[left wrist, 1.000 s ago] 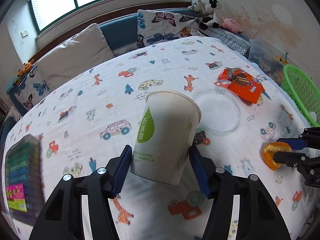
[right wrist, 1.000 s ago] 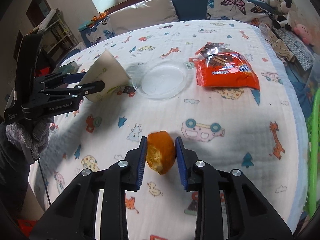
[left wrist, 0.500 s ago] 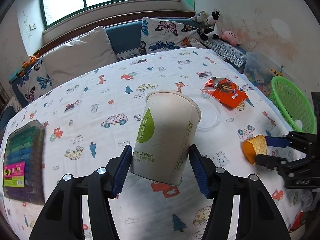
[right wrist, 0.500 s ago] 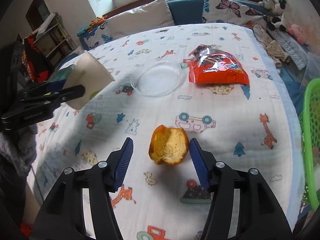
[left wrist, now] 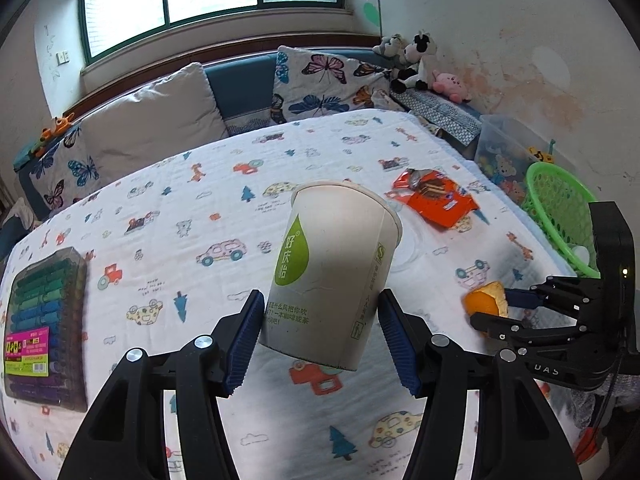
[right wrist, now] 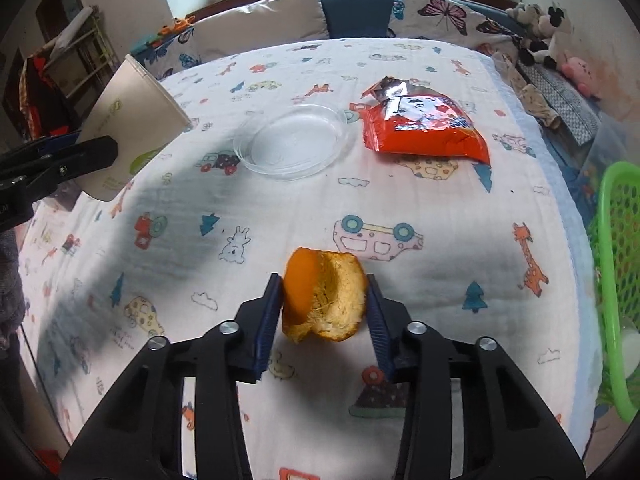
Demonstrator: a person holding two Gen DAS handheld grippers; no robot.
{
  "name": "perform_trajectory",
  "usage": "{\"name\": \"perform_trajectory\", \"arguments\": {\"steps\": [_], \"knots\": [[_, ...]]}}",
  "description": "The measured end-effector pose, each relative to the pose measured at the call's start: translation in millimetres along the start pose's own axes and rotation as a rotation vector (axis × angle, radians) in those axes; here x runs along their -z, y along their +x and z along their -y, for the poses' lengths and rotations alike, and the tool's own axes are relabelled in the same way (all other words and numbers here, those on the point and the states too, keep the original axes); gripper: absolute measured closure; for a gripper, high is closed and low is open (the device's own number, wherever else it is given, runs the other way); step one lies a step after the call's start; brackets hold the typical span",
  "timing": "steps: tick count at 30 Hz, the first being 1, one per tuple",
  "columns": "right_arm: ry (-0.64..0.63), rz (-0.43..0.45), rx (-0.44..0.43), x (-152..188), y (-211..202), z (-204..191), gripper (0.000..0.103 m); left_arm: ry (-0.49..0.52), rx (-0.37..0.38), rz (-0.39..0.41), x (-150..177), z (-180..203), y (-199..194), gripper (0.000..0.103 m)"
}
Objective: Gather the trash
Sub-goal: 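Carry the orange peel and paper cup over the green basket and open both tools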
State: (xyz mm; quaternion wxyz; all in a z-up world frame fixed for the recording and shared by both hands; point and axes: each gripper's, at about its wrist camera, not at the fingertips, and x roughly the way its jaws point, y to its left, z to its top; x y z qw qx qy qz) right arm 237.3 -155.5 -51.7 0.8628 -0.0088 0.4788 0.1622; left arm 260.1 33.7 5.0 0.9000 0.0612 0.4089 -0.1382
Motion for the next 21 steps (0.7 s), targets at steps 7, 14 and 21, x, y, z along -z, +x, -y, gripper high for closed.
{"name": "perform_trajectory", "arguments": {"steps": [7, 14, 21], "knots": [[0.020, 0.043, -0.005, 9.3, -32.0, 15.0, 0.066, 0.026, 0.043, 0.024, -8.8, 29.2, -7.5, 0.046], [0.079, 0.102, 0.024, 19.6, -78.0, 53.2, 0.066, 0.062, 0.104, 0.051, -22.2, 75.5, -14.0, 0.046], [0.159, 0.153, 0.098, 29.6, -119.6, 114.9, 0.066, 0.097, 0.172, 0.061, -41.2, 135.2, -11.5, 0.046]]}}
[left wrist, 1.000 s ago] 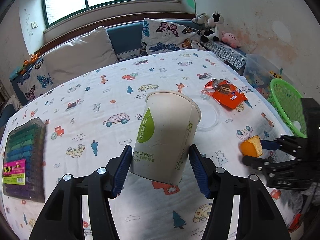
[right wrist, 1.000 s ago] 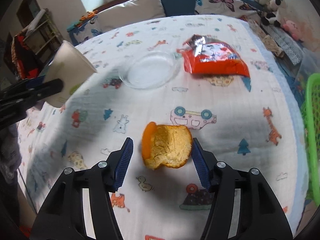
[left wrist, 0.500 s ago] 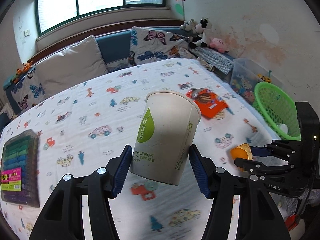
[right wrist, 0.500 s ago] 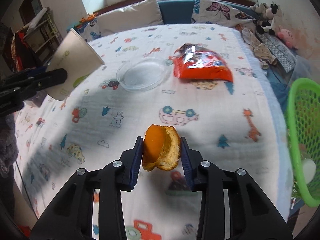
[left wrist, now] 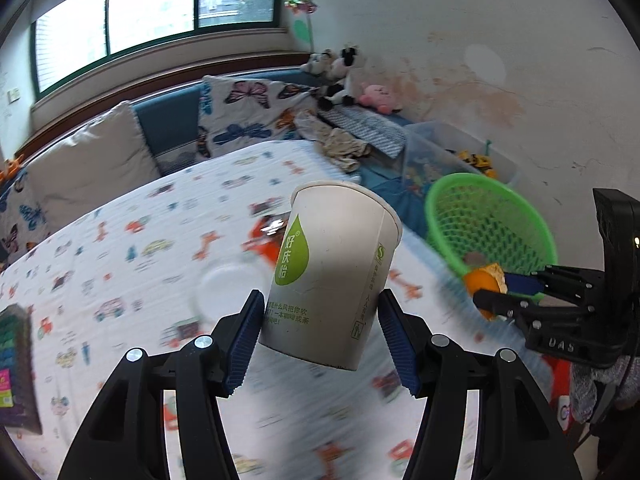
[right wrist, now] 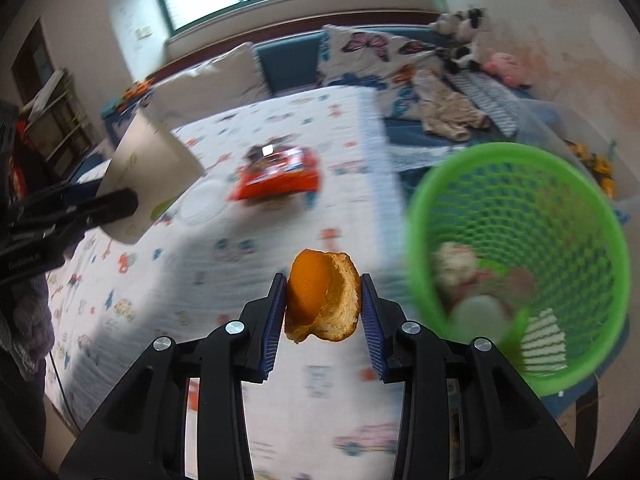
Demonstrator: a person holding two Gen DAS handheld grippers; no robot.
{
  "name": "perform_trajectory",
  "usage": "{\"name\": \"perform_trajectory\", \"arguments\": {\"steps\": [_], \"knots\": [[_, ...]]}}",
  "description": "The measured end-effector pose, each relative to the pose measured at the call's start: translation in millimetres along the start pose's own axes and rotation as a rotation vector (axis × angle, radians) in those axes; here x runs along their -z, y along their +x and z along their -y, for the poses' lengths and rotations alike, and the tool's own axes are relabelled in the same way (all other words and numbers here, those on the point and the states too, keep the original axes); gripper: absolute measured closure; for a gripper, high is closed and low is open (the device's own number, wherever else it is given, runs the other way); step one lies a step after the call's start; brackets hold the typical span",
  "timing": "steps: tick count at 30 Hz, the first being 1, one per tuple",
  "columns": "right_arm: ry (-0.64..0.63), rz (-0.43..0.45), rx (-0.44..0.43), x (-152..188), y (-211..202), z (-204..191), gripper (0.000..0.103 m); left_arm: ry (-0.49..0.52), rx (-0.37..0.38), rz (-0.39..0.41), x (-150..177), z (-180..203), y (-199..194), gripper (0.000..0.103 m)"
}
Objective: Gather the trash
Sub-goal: 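Carry the orange peel and paper cup over the green basket and open both tools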
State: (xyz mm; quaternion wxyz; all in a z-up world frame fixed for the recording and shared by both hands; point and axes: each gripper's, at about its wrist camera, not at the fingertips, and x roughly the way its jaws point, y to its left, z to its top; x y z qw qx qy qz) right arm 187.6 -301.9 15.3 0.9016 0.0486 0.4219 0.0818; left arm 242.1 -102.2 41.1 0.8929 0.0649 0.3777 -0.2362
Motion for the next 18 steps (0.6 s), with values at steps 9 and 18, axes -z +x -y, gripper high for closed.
{"name": "perform_trajectory", "arguments": {"steps": [9, 18], "knots": [[0.105, 0.010, 0.124, 1.8, -17.8, 86.3, 0.065, 0.050, 0.074, -0.027, -28.9, 69.0, 35.5, 0.046], [0.197, 0.006, 0.184, 14.0, -22.1, 139.4, 0.063, 0.113, 0.114, -0.074, -51.7, 126.2, 79.6, 0.046]]}}
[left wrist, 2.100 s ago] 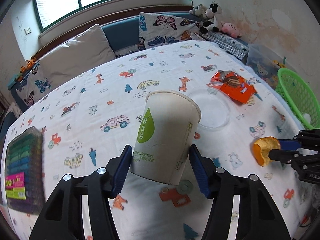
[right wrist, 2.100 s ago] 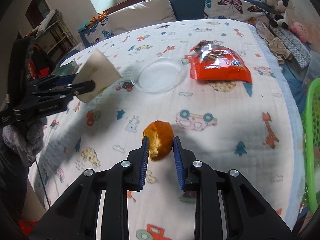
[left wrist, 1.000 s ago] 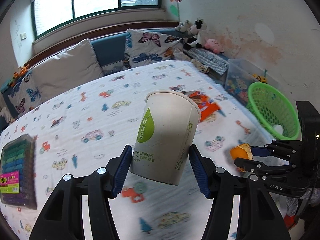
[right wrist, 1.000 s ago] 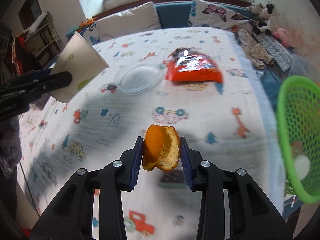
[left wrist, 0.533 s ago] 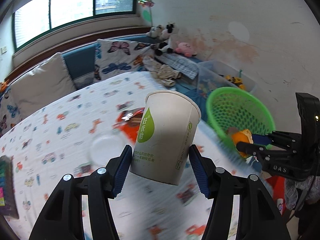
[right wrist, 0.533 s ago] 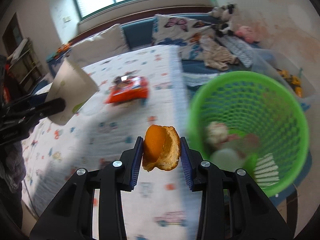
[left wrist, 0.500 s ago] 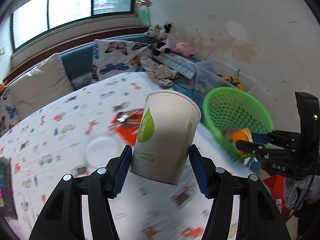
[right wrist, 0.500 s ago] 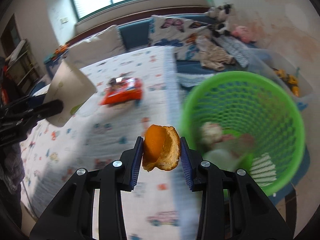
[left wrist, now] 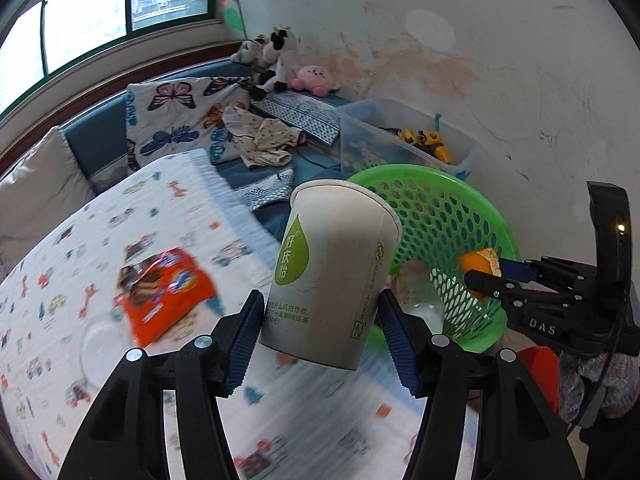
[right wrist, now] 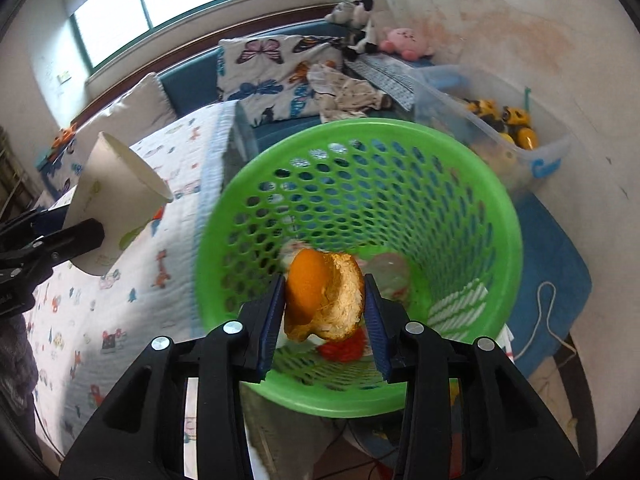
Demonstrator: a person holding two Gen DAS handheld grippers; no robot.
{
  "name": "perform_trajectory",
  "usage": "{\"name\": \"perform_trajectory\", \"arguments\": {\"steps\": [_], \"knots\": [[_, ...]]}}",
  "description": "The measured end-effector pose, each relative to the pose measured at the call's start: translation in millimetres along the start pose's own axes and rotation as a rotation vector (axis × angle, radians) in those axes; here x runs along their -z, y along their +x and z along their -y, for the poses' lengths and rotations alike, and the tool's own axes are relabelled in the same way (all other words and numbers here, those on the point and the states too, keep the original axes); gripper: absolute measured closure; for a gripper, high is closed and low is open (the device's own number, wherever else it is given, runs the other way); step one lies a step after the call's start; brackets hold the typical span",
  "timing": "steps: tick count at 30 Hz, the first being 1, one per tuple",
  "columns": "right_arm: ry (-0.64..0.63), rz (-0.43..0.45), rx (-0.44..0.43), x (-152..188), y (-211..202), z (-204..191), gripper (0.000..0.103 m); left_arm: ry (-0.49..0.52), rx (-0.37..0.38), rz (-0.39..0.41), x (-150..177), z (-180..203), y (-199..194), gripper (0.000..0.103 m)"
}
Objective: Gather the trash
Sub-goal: 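Carry the orange peel and paper cup over the green basket and open both tools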
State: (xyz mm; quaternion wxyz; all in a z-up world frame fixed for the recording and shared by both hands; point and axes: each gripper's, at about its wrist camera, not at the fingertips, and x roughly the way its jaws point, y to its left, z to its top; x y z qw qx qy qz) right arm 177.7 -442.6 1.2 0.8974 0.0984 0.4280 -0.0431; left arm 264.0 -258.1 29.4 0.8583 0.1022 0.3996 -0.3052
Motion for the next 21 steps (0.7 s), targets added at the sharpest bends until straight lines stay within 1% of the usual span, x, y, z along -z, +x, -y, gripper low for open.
{"name": "perform_trajectory", "arguments": {"steps": [5, 6, 13, 18, 21], "knots": [[0.019, 0.009, 0.019, 2.1, -1.5, 13.0, 0.055, 0.025, 0.023, -0.016, -11.3, 18.0, 22.2, 0.046], [0.025, 0.011, 0.020, 2.8, -2.7, 15.4, 0.052, 0.030, 0.025, -0.023, -12.3, 20.9, 27.1, 0.046], [0.046, 0.031, 0.008, 6.1, -13.3, 21.3, 0.049, 0.054, 0.043, -0.057, -16.0, 35.6, 50.5, 0.045], [0.044, 0.039, -0.001, 8.4, -19.0, 20.3, 0.048, 0.036, 0.068, -0.079, -16.0, 38.4, 61.3, 0.044], [0.041, 0.039, -0.005, 8.5, -21.1, 18.2, 0.048, 0.027, 0.084, -0.078, -14.1, 39.3, 61.0, 0.042]]}}
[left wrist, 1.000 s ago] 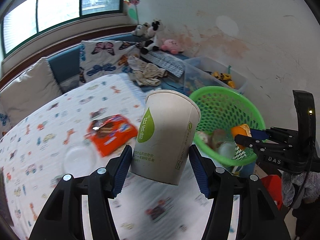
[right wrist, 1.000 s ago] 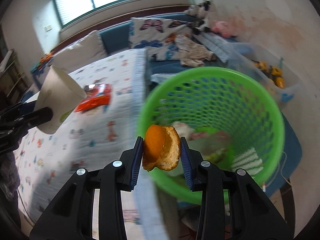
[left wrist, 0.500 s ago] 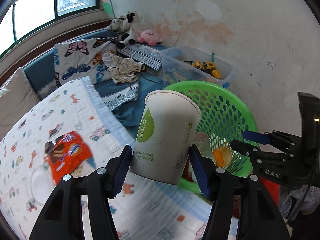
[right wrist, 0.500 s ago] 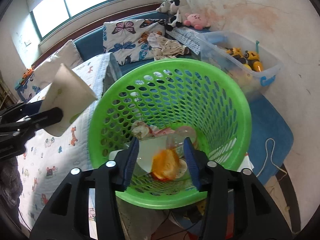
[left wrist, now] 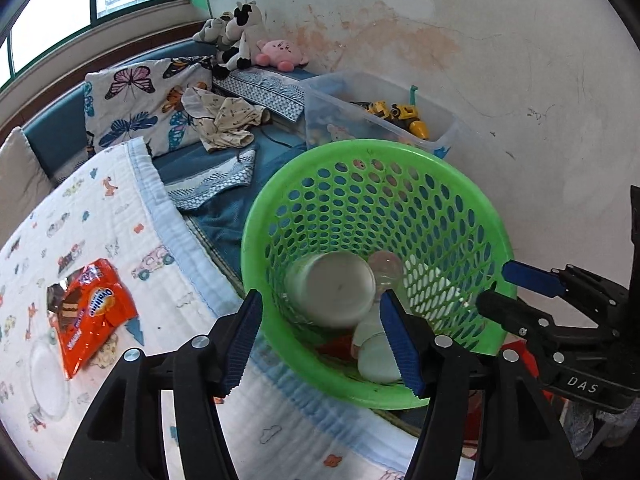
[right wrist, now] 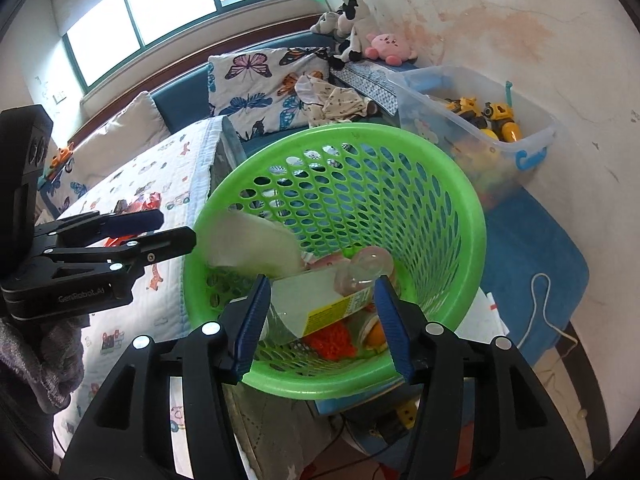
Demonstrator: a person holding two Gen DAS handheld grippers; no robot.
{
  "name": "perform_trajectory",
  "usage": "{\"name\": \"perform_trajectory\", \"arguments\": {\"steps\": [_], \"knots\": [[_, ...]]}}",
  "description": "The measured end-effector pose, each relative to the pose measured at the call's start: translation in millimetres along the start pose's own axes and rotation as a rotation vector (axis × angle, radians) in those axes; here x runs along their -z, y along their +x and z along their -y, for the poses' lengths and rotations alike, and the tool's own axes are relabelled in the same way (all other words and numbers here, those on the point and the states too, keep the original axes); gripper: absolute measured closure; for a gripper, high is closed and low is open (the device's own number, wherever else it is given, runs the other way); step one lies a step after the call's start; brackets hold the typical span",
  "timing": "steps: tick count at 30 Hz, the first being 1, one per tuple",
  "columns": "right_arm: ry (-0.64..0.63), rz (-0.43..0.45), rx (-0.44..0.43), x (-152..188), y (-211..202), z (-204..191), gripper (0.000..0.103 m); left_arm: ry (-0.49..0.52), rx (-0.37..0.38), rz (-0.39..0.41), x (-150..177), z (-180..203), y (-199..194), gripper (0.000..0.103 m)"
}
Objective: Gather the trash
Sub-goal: 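Carry the orange peel and paper cup over the green basket and open both tools, then move the right tool to the orange wrapper while the left tool approaches the clear dish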
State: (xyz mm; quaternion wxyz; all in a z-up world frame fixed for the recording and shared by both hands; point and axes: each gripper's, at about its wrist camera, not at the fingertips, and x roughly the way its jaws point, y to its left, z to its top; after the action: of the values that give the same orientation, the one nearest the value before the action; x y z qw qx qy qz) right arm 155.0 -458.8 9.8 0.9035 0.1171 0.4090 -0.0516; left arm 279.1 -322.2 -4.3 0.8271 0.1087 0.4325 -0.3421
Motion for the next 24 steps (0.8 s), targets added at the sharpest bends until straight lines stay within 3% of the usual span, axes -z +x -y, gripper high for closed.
{"name": "perform_trajectory", "arguments": {"steps": [11, 18, 20, 24], "knots": [[-0.078, 0.030, -0.051, -7.5, -14.0, -37.3, 0.044, -0.033, -0.066, 0.049, 15.2, -29.7, -37.4, 0.038], [-0.150, 0.055, -0.115, -25.2, -20.2, -80.5, 0.043, -0.129, -0.161, 0.079, 37.4, -86.1, -75.1, 0.038], [-0.171, 0.062, -0.132, -31.9, -21.0, -94.1, 0.042, -0.144, -0.203, 0.086, 44.3, -101.7, -84.4, 0.029], [-0.221, 0.074, -0.160, -47.0, -19.7, -125.9, 0.039, -0.196, -0.271, 0.085, 62.4, -142.1, -101.7, 0.027]]}}
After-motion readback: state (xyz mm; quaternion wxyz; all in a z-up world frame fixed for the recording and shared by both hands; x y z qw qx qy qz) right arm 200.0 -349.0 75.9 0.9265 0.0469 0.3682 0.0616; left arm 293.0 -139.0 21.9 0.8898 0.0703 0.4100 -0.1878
